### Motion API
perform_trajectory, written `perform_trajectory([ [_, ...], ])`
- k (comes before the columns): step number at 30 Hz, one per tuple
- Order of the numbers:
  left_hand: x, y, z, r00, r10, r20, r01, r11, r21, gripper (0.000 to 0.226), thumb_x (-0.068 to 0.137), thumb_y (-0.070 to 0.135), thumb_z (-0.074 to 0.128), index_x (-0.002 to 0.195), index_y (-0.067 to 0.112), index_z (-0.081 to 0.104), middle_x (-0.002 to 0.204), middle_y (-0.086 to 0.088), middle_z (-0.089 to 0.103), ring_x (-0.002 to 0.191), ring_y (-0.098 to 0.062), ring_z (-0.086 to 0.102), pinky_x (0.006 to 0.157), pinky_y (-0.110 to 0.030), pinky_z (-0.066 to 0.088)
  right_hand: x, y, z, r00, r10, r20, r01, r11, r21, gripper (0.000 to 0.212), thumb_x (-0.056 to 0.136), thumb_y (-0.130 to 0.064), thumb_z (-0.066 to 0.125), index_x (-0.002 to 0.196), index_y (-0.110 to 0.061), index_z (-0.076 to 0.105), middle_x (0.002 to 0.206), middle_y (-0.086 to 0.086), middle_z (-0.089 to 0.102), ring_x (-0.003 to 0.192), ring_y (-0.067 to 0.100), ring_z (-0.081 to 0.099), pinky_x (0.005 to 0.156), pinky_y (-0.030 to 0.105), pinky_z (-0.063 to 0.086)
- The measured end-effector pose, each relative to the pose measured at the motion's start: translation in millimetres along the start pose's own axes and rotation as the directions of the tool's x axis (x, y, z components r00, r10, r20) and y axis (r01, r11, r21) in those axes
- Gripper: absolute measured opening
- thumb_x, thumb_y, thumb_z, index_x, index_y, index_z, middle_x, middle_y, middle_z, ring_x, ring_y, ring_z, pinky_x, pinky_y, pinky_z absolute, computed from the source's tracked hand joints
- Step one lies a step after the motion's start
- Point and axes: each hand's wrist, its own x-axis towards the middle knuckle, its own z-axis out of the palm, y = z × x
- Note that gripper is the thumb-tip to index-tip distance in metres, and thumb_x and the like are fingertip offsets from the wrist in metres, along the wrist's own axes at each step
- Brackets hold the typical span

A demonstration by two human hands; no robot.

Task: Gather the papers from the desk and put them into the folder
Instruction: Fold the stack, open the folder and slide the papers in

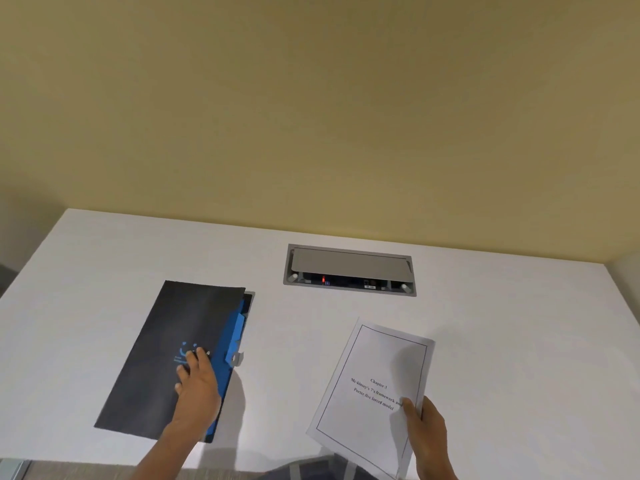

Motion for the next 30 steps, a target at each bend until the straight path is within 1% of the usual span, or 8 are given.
perform_trajectory([
  [4,-11.2,19.2,-19.1,0.985,0.111,0.129,-0.086,0.979,-0.185,0.086,0.101,-0.008,0.046,0.167,0.004,-0.008,0.177,-0.023,0.005,0.154,-0.048,0.035,0.111,-0.043,0.051,5.2,-7.1,-11.4,1.000,-0.001,0.011,0.000,0.997,0.075,0.012,0.102,-0.018,0.066,0.092,-0.015,0.074,0.089,0.007,0.077,0.080,0.024,0.069,0.063,0.033,0.050],
  [6,-17.3,31.1,-24.1,0.981,0.121,0.150,-0.084,0.970,-0.229,0.087,0.100,-0.009,0.042,0.169,0.009,-0.007,0.171,-0.024,0.029,0.120,-0.033,0.068,0.082,-0.031,0.059,8.5,-9.7,-19.8,1.000,0.006,0.007,-0.007,0.992,0.124,0.010,0.100,-0.018,0.068,0.094,-0.018,0.076,0.092,0.006,0.079,0.086,0.027,0.073,0.067,0.034,0.053],
  [9,-30.3,54.5,-27.3,0.971,0.147,0.186,-0.094,0.959,-0.268,0.087,0.097,-0.007,0.040,0.170,0.017,-0.001,0.102,-0.010,0.072,0.055,-0.011,0.051,0.045,-0.022,0.039,15.2,-11.8,-36.9,1.000,0.015,0.002,-0.015,0.980,0.200,0.008,0.099,-0.019,0.071,0.096,-0.021,0.078,0.087,-0.001,0.082,0.089,0.027,0.077,0.074,0.038,0.059],
  [11,-40.7,73.7,-28.3,0.961,0.171,0.219,-0.099,0.947,-0.305,0.086,0.098,-0.004,0.039,0.171,0.023,0.001,0.085,-0.003,0.060,0.055,-0.012,0.051,0.048,-0.023,0.042,17.9,-16.1,-50.7,1.000,0.011,0.003,-0.011,0.968,0.251,0.008,0.099,-0.020,0.072,0.099,-0.022,0.079,0.089,-0.006,0.083,0.089,0.025,0.078,0.076,0.039,0.060],
  [16,-70.3,126.6,-30.8,0.931,0.290,0.222,-0.162,0.873,-0.460,0.074,0.104,0.001,0.037,0.169,0.031,0.016,0.127,0.000,0.065,0.099,-0.028,0.075,0.080,-0.037,0.065,21.8,-31.3,-95.5,0.999,-0.040,-0.014,0.042,0.952,0.304,0.009,0.099,-0.021,0.072,0.101,-0.024,0.081,0.091,-0.004,0.084,0.084,0.022,0.080,0.069,0.035,0.059],
  [22,-99.7,177.0,-33.4,0.903,0.383,0.196,-0.202,0.780,-0.593,0.059,0.109,0.004,0.037,0.160,0.033,0.033,0.119,0.024,0.056,0.098,0.001,0.063,0.067,-0.001,0.053,33.4,-55.1,-170.3,0.993,-0.114,-0.035,0.120,0.948,0.295,0.012,0.097,-0.022,0.074,0.091,-0.014,0.079,0.074,0.001,0.076,0.059,0.013,0.067,0.058,0.028,0.054],
  [27,-109.1,202.4,-33.7,0.911,0.383,0.155,-0.204,0.744,-0.637,0.053,0.111,0.009,0.041,0.142,0.051,0.034,0.120,0.031,0.053,0.105,0.002,0.063,0.100,-0.023,0.053,39.8,-86.7,-231.3,0.980,-0.196,-0.018,0.195,0.953,0.233,0.028,0.093,-0.031,0.076,0.086,-0.005,0.069,0.061,0.001,0.054,0.056,0.014,0.041,0.060,0.025,0.036],
  [30,-110.7,210.7,-30.4,0.915,0.376,0.145,-0.202,0.739,-0.643,0.051,0.111,0.010,0.042,0.139,0.052,0.036,0.121,0.030,0.056,0.108,-0.001,0.065,0.103,-0.032,0.055,33.2,-113.5,-251.7,0.961,-0.270,0.064,0.251,0.944,0.216,0.024,0.095,-0.032,0.075,0.082,-0.012,0.071,0.061,-0.002,0.048,0.058,0.016,0.037,0.058,0.022,0.034],
])
